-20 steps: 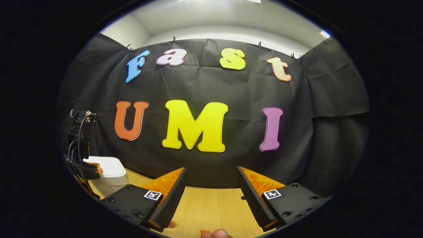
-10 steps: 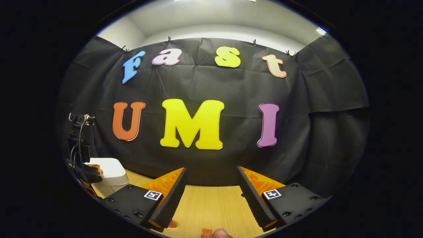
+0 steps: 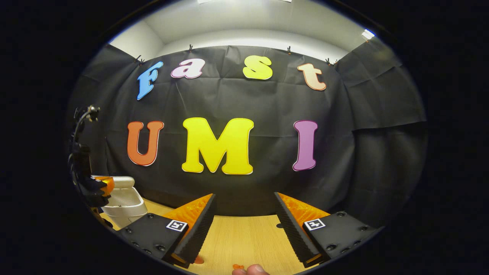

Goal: Press the lid of the desktop garbage bin to open it, pick up the crumpled paper on the desktop and throw it into the bin, then pick up the pop can on the desktop and drop it into the bin, and finally close the garbage bin lid.

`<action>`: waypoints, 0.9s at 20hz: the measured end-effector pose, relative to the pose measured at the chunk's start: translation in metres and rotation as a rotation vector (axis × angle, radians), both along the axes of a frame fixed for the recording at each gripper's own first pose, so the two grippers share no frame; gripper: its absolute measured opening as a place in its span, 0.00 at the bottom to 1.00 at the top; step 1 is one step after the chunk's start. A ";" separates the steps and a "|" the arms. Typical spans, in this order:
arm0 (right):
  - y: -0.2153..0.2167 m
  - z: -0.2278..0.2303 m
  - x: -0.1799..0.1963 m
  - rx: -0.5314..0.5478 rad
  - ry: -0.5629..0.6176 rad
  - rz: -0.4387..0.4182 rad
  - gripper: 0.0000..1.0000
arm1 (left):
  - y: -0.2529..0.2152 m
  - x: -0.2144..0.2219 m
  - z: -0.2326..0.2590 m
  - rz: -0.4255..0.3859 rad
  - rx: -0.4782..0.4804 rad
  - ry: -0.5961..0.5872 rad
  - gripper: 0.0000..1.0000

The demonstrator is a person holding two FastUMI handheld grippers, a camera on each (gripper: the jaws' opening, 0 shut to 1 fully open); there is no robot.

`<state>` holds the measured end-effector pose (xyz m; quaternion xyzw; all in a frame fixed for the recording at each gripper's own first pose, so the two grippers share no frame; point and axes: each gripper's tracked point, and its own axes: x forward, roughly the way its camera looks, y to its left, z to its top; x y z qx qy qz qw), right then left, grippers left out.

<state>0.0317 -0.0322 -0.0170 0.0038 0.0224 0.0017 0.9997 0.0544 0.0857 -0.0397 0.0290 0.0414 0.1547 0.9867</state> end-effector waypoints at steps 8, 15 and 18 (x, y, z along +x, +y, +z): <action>-0.008 -0.005 -0.004 0.024 0.005 0.002 0.95 | -0.042 -0.015 0.032 -0.155 -0.029 -0.090 0.22; -0.015 -0.027 -0.012 0.012 0.036 0.035 0.95 | -0.062 -0.035 0.040 -0.227 0.006 -0.130 0.95; -0.019 -0.041 -0.017 -0.001 0.054 0.051 0.95 | -0.065 -0.042 0.036 -0.243 -0.016 -0.132 0.97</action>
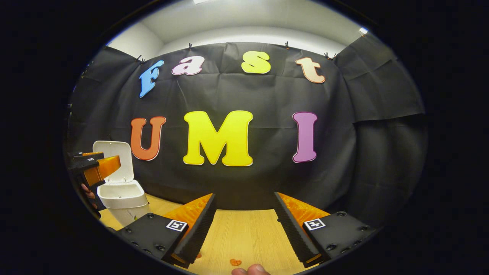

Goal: Press the lid of the desktop garbage bin to open it, pick up the crumpled paper on the desktop and throw it into the bin, then pick up the pop can on the desktop and drop it into the bin, and finally close the garbage bin lid.

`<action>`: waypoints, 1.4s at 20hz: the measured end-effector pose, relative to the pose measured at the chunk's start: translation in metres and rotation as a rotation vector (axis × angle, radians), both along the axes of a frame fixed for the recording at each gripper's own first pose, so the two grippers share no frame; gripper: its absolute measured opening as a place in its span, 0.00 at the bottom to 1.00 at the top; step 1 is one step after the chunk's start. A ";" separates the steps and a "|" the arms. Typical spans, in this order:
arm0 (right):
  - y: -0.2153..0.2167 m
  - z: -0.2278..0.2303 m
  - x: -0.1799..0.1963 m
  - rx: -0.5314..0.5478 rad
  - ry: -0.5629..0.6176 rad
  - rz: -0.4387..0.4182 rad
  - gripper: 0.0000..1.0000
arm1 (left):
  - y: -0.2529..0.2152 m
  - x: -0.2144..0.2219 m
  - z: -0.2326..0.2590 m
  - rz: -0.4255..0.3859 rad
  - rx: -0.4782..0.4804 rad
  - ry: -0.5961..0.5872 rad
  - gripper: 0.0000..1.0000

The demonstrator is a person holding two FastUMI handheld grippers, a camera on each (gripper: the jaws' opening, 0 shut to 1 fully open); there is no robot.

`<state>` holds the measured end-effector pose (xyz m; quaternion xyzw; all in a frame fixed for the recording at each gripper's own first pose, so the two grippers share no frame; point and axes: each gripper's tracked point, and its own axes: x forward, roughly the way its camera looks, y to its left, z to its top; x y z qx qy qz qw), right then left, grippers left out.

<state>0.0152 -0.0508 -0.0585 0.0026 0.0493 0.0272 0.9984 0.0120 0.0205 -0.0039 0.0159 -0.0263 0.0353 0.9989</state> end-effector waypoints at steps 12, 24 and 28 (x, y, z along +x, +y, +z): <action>-0.006 -0.135 -0.030 -0.009 0.289 0.115 0.95 | -0.027 -0.024 -0.047 -0.110 0.048 0.122 0.97; -0.001 -0.254 -0.032 -0.051 0.579 0.200 0.95 | -0.018 -0.046 -0.076 -0.059 0.096 0.244 0.97; 0.007 -0.288 -0.030 -0.069 0.653 0.224 0.95 | -0.009 -0.055 -0.080 -0.026 0.095 0.267 0.99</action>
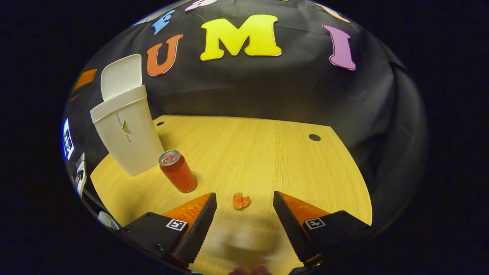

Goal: Press the lid of the desktop garbage bin to open it, pick up the crumpled paper on the desktop and throw it into the bin, then pick up the pop can on the desktop and drop it into the bin, and finally close the garbage bin lid.

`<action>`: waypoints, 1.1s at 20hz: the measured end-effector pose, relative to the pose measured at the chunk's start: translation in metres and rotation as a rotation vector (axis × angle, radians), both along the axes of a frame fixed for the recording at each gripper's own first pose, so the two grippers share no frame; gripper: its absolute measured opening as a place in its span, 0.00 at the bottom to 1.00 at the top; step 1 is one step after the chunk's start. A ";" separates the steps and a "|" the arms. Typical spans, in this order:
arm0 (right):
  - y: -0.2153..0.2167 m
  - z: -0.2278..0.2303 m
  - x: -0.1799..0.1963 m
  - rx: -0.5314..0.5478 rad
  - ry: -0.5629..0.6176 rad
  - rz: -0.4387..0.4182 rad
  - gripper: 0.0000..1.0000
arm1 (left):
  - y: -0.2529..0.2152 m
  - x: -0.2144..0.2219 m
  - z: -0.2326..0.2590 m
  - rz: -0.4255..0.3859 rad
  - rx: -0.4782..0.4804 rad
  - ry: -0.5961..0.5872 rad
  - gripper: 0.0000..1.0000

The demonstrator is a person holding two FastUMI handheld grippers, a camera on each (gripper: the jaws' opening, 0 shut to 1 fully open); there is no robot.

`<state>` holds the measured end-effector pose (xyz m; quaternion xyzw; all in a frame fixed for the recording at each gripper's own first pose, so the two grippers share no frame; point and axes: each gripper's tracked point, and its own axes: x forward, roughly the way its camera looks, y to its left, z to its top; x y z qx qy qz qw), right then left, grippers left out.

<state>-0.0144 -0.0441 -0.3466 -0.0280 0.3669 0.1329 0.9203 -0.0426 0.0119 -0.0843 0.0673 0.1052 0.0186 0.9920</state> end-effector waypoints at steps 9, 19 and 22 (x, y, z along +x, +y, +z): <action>0.018 -0.059 0.016 -0.042 0.107 0.049 0.95 | 0.027 -0.011 0.001 0.080 0.033 0.014 0.99; 0.026 -0.095 0.025 -0.053 0.198 0.071 0.81 | 0.059 -0.021 0.000 0.177 0.046 0.026 0.99; 0.026 -0.101 0.025 -0.062 0.215 0.071 0.79 | 0.064 -0.024 0.000 0.197 0.052 0.028 0.99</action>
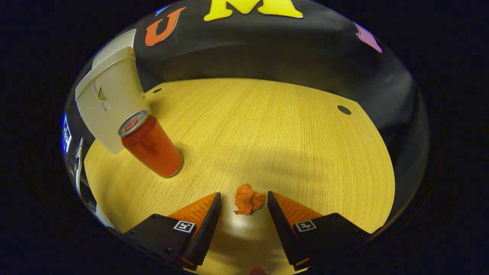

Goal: Press the lid of the desktop garbage bin to open it, pick up the crumpled paper on the desktop and throw it into the bin, then pick up the pop can on the desktop and drop it into the bin, and finally close the garbage bin lid.

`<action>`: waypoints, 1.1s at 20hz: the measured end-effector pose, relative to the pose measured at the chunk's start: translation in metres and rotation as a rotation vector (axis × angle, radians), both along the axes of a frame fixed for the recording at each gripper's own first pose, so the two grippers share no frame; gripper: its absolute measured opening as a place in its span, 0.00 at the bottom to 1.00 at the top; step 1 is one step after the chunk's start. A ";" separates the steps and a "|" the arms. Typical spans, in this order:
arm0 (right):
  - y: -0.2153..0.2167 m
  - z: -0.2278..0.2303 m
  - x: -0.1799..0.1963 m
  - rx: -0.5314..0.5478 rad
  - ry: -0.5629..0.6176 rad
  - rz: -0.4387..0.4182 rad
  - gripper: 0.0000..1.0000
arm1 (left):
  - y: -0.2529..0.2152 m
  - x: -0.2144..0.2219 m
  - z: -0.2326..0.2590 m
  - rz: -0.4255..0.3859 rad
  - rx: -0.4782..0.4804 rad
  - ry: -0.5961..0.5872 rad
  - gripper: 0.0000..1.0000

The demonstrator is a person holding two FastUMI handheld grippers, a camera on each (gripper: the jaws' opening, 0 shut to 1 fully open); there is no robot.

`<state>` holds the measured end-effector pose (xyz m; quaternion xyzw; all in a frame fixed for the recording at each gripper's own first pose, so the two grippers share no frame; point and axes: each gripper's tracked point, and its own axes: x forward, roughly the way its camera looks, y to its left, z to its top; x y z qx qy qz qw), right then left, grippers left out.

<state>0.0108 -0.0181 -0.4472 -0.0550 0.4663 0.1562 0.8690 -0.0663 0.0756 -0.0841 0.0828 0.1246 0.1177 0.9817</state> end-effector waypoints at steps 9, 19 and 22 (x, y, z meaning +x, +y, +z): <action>-0.001 -0.005 0.001 -0.028 0.031 0.007 0.42 | 0.009 -0.005 0.004 0.031 0.017 -0.003 0.99; 0.007 0.027 -0.003 0.005 0.022 0.008 0.22 | 0.017 -0.006 0.003 0.045 -0.006 -0.003 0.99; 0.016 0.067 0.003 0.054 -0.027 0.006 0.22 | 0.020 -0.004 0.000 0.040 -0.012 -0.004 0.99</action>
